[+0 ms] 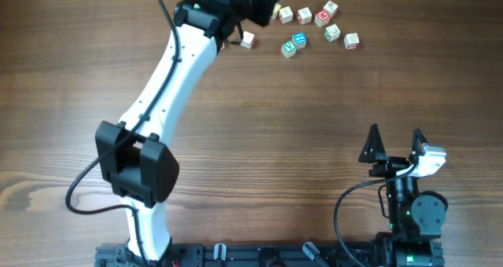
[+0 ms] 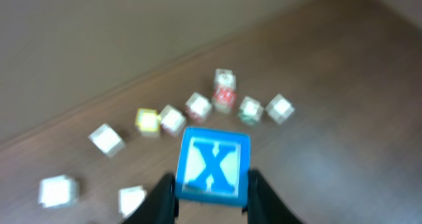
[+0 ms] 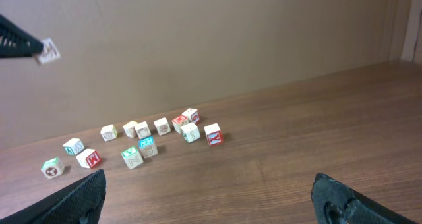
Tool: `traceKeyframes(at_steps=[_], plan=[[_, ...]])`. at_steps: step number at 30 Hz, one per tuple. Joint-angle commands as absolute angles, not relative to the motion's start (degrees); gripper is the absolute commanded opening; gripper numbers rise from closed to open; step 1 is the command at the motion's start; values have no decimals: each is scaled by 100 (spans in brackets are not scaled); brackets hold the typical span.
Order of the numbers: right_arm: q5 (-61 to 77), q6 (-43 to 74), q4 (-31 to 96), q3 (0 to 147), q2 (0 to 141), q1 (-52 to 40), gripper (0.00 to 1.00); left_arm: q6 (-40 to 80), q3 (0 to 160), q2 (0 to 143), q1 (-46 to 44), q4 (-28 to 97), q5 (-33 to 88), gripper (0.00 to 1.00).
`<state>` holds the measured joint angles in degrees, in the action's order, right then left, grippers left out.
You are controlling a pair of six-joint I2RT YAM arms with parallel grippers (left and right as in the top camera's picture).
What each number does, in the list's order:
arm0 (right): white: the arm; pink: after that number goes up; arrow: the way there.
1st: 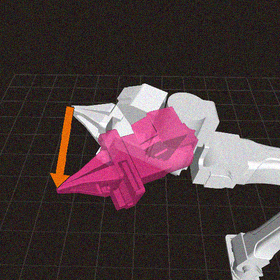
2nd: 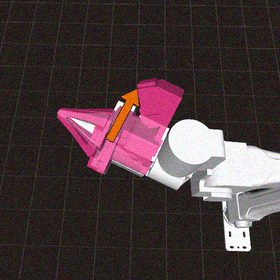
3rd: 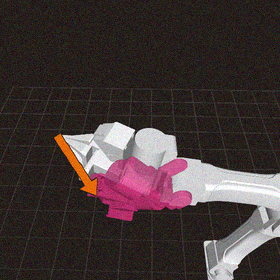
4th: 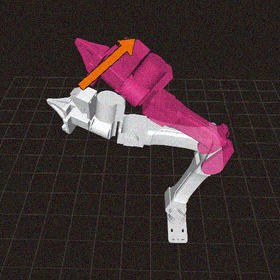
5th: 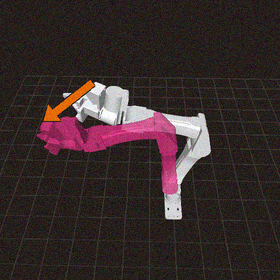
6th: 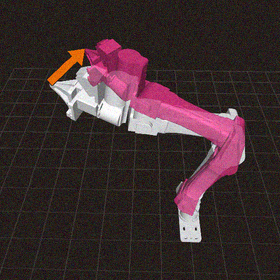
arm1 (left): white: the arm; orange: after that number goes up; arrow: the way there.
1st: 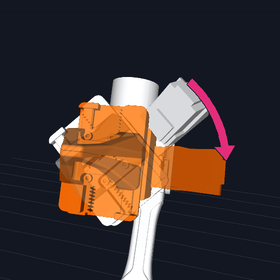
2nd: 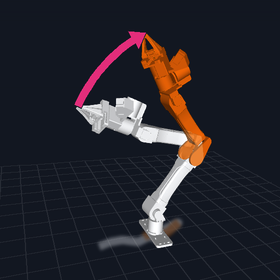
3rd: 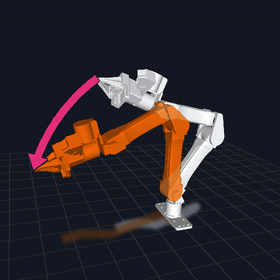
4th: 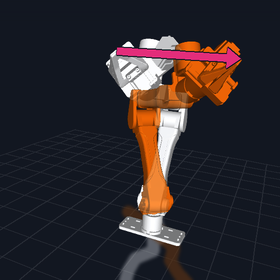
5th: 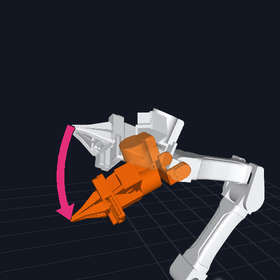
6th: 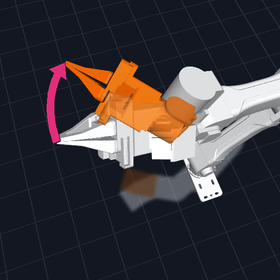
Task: Form a tower
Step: 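Carry the blue X block right and set it on open table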
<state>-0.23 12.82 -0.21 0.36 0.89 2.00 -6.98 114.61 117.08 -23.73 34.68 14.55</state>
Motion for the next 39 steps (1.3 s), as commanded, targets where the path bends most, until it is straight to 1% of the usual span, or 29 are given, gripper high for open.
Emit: traceKeyframes(at_steps=[1,4,9,12,14,17,20,24,28,30,31,35,38,39], plan=[[-3,1367,-36,30,58,222,100,-727,11426,11754,-2832,4506,1520,20],[-3,1365,-36,30,58,222,100,-727,11421,11920,-3301,5179,1518,17],[-3,1365,-38,30,58,222,100,-725,11421,12512,-3870,5393,1518,18],[-1,1363,-36,30,58,222,100,-797,11421,13006,-4154,5323,1455,20],[-3,1365,-38,30,58,222,100,-1037,11421,13218,-4257,5299,1448,20],[-3,1365,-36,30,58,222,100,-1052,11421,13574,-4418,5037,1428,20],[-3,1365,-38,30,58,222,100,-1055,11421,13651,-4501,5013,1426,26],[-3,1365,-38,30,58,222,100,-1052,11424,13644,-4517,5072,1428,52],[-3,1367,-36,30,58,222,100,-1052,11424,13570,-4517,5085,1406,74],[-1,1365,-38,30,58,222,100,-1055,11426,13415,-4515,5085,1059,94],[-3,1365,-36,30,58,222,100,-1057,11426,13310,-4515,5078,738,100],[-3,1367,-38,30,58,222,100,-1205,11434,12779,-4405,5061,-318,100],[-3,1365,-38,30,58,222,100,-1197,11434,12123,-4066,5085,-987,100],[-3,1363,-36,30,58,222,100,-1146,11434,11931,-3933,5098,-1041,100]])
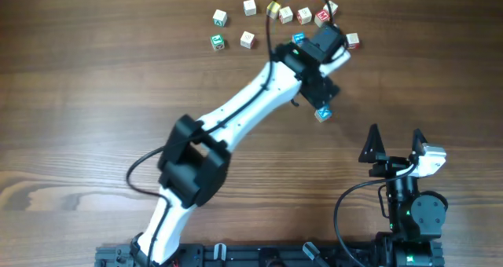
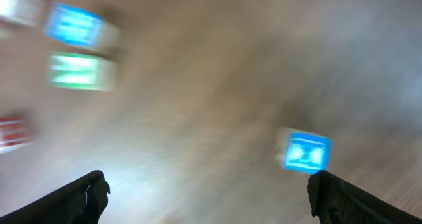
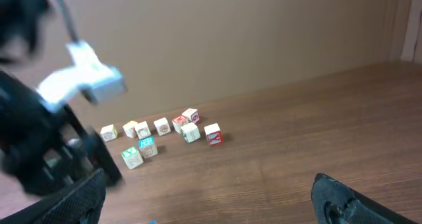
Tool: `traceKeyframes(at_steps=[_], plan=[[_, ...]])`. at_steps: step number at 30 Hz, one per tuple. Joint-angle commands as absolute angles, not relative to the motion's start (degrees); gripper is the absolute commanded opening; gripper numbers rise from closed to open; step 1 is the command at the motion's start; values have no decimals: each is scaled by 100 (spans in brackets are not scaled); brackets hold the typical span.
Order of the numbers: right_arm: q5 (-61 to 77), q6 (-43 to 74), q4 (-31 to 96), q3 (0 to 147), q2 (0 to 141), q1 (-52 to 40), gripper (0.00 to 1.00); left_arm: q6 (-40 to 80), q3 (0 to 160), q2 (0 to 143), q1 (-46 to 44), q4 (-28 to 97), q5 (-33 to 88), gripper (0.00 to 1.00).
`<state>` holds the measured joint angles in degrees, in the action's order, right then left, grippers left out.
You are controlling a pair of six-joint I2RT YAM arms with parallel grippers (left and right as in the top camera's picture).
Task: Form a tower
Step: 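Carry the blue X block right and set it on open table, then return the left gripper to the cluster and grasp the green V block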
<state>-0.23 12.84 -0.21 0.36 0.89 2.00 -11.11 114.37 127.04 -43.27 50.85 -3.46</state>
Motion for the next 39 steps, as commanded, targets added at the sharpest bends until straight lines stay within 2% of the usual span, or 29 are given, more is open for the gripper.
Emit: traceKeyframes(at_steps=[1,5,10,14,19,24,33,35,37,38,39], plan=[[-3,1363,-36,30,58,222,100,-906,11434,11660,-3710,5103,-1002,100],[-1,1365,-38,30,58,222,100,-628,11434,11212,-2978,5028,-668,100],[-3,1367,-38,30,58,222,100,-646,11434,11452,-2386,4252,-45,100],[-3,1367,-36,30,58,222,100,-1332,11434,12147,-2329,3649,121,100],[-1,1369,-36,30,58,222,100,-1332,11434,13299,-2333,3020,757,100],[-3,1367,-38,30,58,222,100,-1334,11434,13705,-2349,2906,1872,100],[-3,1367,-38,30,58,222,100,-1629,11434,14464,-2495,2460,2010,100],[-1,1367,-38,30,58,222,100,-1627,11434,14569,-2532,2399,2018,93],[-1,1367,-38,30,58,222,100,-1610,11434,14595,-2600,2469,2012,80],[-3,1365,-38,30,58,222,99,-1612,11434,14595,-2628,2508,2010,67],[-3,1367,-36,30,58,222,100,-1610,11434,14595,-2644,2508,2010,59]])
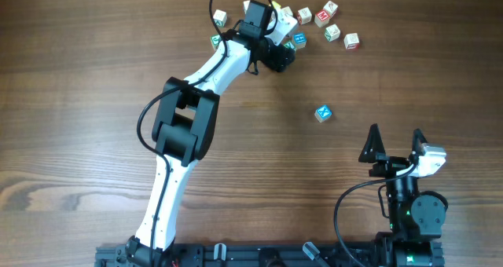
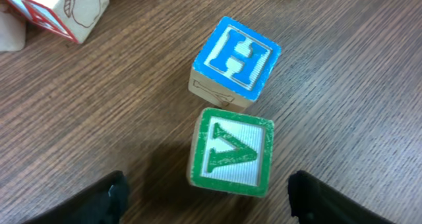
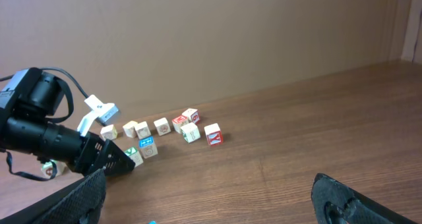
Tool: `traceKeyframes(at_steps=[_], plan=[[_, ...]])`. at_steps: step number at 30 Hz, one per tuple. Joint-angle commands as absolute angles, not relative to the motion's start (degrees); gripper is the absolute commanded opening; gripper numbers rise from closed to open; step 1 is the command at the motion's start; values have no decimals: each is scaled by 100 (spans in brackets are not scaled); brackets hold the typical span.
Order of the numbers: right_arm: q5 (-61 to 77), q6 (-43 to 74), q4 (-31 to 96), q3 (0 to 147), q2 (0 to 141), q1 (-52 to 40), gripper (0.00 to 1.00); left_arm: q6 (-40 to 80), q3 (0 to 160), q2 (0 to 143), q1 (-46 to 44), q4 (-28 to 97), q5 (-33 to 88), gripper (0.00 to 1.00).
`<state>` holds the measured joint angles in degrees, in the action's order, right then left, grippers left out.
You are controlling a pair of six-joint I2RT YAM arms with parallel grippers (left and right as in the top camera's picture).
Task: Form a tower
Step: 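Return the left gripper to the cluster and grasp the green V block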
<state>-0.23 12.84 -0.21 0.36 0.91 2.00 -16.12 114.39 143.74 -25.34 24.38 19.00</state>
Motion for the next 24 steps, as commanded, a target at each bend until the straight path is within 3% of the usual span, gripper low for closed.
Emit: traceKeyframes(at_steps=[1,2,5,7,11,12,14,15,19,24], plan=[[-1,1367,-38,30,58,222,100,-1610,11434,14573,-2663,2506,2010,54],[-3,1367,-38,30,58,222,100,-1608,11434,14543,-2676,2506,1990,44],[-3,1367,-38,30,58,222,100,-1546,11434,14304,-2681,2530,1935,28],[-3,1369,-38,30,58,222,100,-1166,11434,14053,-2681,2558,1660,23],[-3,1369,-38,30,58,222,100,-1111,11434,13218,-2705,3179,1647,23],[-3,1367,-36,30,58,222,100,-1111,11434,13096,-2729,3240,1647,29],[-1,1369,-38,30,58,222,100,-1125,11434,13026,-2777,3173,1645,82],[-3,1367,-36,30,58,222,100,-1354,11434,13045,-2788,3183,1645,92],[-3,1367,-38,30,58,222,100,-2255,11434,13563,-2808,3186,1645,98],[-1,1369,-36,30,58,222,99,-2683,11434,14212,-2810,2637,1647,94]])
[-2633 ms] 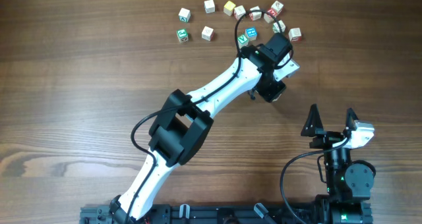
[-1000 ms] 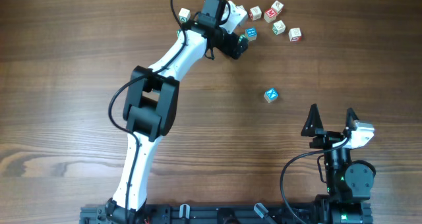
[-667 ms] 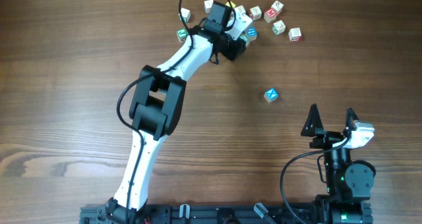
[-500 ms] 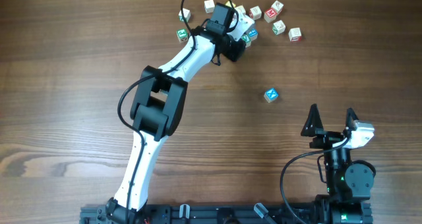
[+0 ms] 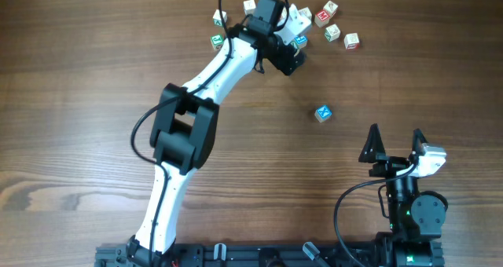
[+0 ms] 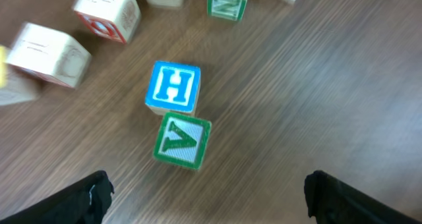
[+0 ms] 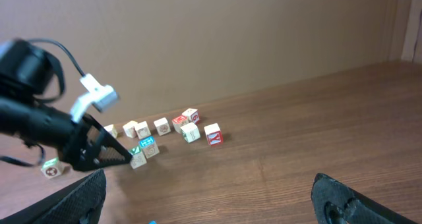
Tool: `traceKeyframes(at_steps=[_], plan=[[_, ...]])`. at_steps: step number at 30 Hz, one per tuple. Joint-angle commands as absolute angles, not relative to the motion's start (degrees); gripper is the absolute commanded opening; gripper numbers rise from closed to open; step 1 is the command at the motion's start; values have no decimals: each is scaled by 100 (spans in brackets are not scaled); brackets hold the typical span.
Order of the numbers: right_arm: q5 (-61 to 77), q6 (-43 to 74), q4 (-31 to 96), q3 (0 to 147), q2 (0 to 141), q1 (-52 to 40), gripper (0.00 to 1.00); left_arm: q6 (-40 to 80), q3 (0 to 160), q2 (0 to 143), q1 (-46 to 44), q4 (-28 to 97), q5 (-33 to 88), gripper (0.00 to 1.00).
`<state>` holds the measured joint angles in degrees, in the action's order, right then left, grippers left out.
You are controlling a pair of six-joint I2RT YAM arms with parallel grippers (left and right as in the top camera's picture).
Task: Form a tower
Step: 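Return the left gripper to the cluster and grasp the green V block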
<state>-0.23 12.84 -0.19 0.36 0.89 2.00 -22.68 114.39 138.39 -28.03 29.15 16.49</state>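
A blue X block (image 5: 322,113) lies alone on the wooden table (image 5: 94,126), right of the middle. My left gripper (image 5: 289,61) hangs open and empty at the far block cluster. In the left wrist view the left gripper (image 6: 208,184) is above and just short of a green V block (image 6: 182,140), which touches a blue H block (image 6: 173,87). The same pair shows in the right wrist view as the V block (image 7: 134,151) and the H block (image 7: 146,143). My right gripper (image 5: 395,133) rests open near the front right, and its own view shows the right gripper (image 7: 210,184) empty.
Several more letter blocks are scattered along the far edge: a red-topped one (image 5: 322,17), a green-faced one (image 5: 332,33), a red Y block (image 5: 351,41) and white ones (image 5: 219,16) to the left. The left arm (image 5: 236,59) stretches diagonally across the table's far half.
My left gripper was low and close over the green V and blue H blocks; now it is higher and slightly to the right, still open. The blocks and the right arm have not moved.
My left gripper was shut on the blue X block at the far cluster. Then it was open, with the X block lying alone right of the middle. Then it was back at the cluster, low over the V and H blocks, and now stands higher.
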Motion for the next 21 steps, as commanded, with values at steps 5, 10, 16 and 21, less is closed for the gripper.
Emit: traceKeyframes(at_steps=[5,10,16,21], plan=[[-3,1369,-38,30,58,222,100,-2659,11434,14698,-2493,1953,2464,82],[-3,1367,-38,30,58,222,100,-2659,11434,14724,-2473,1861,2467,60],[-3,1365,-38,30,58,222,100,-2220,11434,14617,-2491,1905,2462,27],[-3,1369,-38,30,58,222,100,-2003,11434,13937,-2491,2672,2462,30]])
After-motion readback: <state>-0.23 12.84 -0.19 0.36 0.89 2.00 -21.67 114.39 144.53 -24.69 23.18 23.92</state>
